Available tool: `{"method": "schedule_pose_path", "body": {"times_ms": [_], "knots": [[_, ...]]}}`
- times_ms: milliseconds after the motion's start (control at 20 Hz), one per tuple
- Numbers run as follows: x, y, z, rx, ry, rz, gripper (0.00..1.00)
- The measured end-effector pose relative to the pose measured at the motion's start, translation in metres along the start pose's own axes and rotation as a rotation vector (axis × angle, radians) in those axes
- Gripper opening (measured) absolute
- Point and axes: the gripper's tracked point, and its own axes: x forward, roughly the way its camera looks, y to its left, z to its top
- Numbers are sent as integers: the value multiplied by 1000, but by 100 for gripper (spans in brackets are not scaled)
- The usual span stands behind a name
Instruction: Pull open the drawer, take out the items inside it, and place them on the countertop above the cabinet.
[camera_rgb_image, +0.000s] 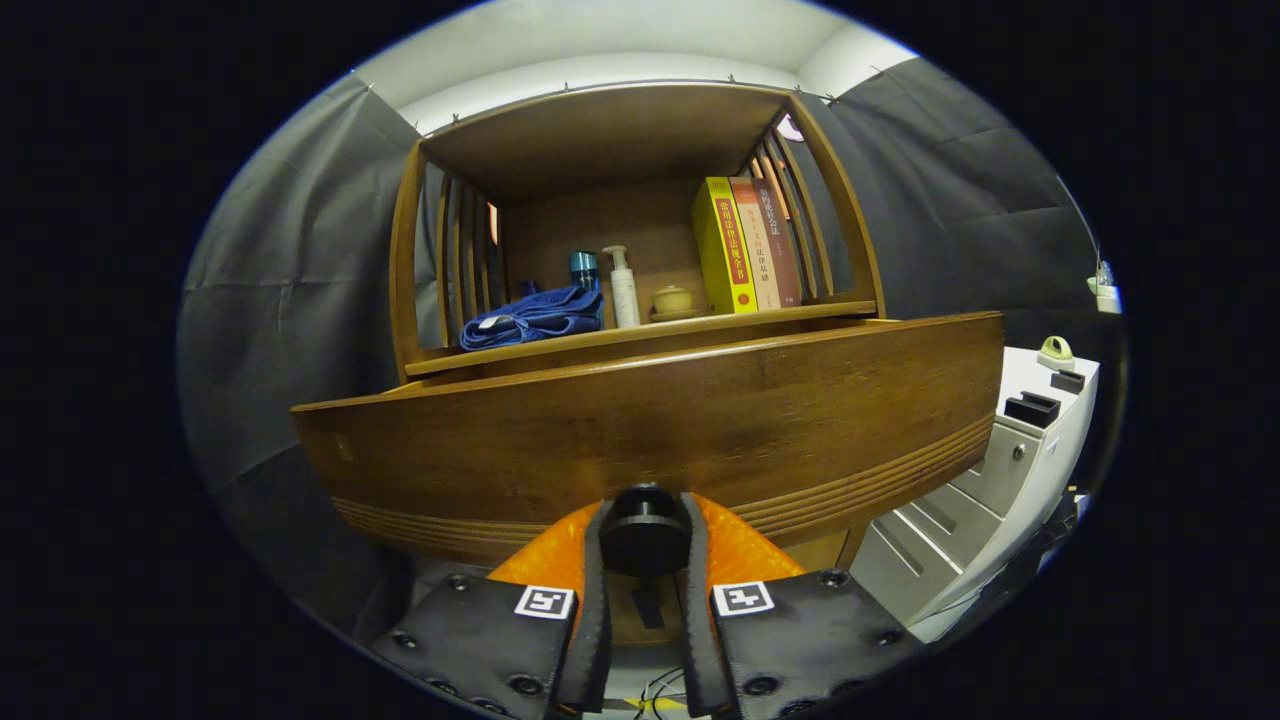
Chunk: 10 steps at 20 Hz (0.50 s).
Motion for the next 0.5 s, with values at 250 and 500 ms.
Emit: {"method": "schedule_pose_path", "body": {"times_ms": [250,500], "knots": [[1,1,-3,-2,13,5,46],[2,-11,-13,85,60,3,79]]}}
